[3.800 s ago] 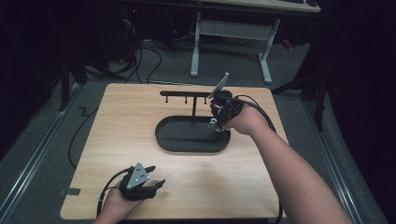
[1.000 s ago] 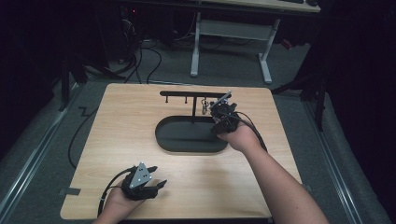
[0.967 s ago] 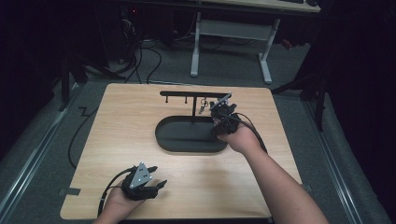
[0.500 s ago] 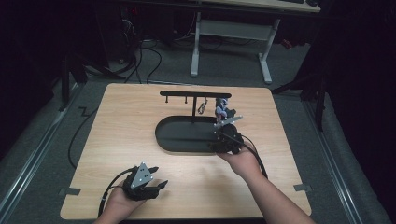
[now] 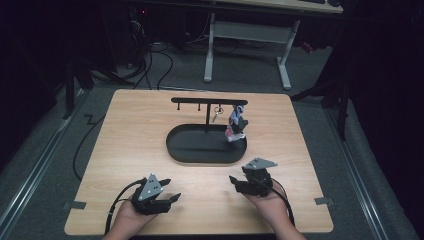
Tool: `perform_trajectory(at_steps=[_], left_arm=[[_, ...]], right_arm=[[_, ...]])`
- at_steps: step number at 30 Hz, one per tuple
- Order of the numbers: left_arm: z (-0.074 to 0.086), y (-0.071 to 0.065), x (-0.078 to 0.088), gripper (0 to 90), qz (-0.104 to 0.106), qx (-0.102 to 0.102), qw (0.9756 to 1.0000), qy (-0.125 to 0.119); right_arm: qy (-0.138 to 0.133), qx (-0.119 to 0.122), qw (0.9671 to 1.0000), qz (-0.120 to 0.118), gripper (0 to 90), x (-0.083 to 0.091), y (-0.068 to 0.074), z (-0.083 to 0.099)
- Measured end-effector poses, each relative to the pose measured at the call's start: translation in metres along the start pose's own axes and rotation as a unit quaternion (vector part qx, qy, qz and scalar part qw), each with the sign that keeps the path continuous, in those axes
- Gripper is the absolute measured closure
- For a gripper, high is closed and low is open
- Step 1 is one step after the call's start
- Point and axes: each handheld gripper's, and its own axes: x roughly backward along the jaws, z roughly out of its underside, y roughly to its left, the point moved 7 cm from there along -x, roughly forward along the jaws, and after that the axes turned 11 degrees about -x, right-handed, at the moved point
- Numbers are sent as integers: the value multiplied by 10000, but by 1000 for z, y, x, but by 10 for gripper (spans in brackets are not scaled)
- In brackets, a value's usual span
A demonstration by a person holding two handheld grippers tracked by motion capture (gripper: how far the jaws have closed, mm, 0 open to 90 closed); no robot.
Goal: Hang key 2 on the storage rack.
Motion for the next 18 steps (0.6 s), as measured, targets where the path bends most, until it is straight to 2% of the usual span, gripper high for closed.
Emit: perform_trajectory(at_steps=[2, 6, 7, 9, 10, 13, 15, 18], left_arm=[[-2, -2, 1, 395, 48, 89, 9999, -85], [-5, -6, 1, 395, 120, 129, 9997, -141], [-5, -7, 1, 395, 128, 125, 9998, -129], [-6, -10, -2, 395, 137, 133, 9998, -105], [-6, -10, -3, 395, 148, 116, 9998, -78], [-5, -11, -7, 394, 129, 110, 9999, -24], [-5, -11, -9, 394, 121, 124, 9998, 0], [-6, -12, -9, 394, 110, 93, 9999, 3]], right_arm=[[-142, -137, 9998, -8, 375, 6, -8, 15], [-446, -341, 9984, 29, 345, 20, -18, 35], [-617, -345, 9975, 42, 342, 27, -22, 43], [-753, -328, 9966, -6, 340, 35, -26, 52], [-784, -375, 9962, -59, 319, 41, -30, 55], [-897, -391, 9952, 40, 310, 47, -38, 57], [-915, -498, 9946, 11, 304, 46, -41, 57], [-893, -504, 9947, 13, 303, 44, -42, 58]])
